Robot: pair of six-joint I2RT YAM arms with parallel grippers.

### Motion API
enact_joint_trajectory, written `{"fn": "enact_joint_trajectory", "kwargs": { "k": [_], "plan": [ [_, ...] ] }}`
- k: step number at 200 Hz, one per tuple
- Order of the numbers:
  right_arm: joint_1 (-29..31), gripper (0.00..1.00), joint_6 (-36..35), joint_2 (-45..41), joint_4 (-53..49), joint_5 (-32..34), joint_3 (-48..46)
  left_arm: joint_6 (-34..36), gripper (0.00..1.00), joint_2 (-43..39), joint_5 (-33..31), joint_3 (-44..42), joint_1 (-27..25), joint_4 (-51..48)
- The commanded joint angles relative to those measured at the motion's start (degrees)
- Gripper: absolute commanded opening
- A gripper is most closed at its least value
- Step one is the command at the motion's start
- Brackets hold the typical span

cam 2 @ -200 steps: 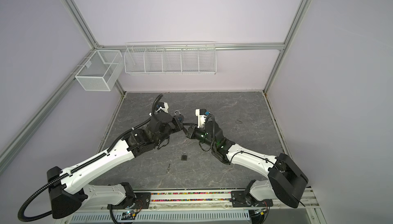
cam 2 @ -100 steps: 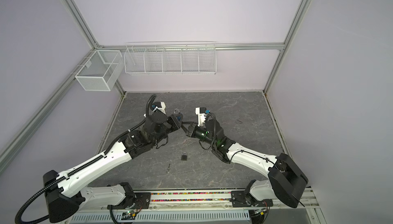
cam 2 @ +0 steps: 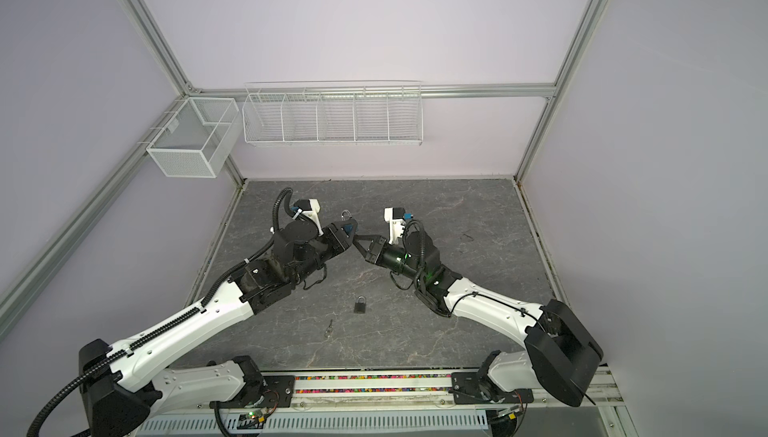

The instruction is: Unlock with the key

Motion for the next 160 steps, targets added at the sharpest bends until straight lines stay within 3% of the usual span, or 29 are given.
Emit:
{"fn": "enact_joint_trajectory", "kwargs": {
  "k": [1, 160],
  "plan": [
    [0.4, 0.06, 2.1, -2.0, 10.8, -2.1, 1.1, -2.4, 0.0, -1.2, 8.7, -2.0, -1.5, 3.7],
    [0.4, 0.06, 3.7, -2.9, 14.9, -6.8, 4.4, -2.7, 0.0, 1.0, 18.6, -3.5, 1.7, 11.7]
  ]
}}
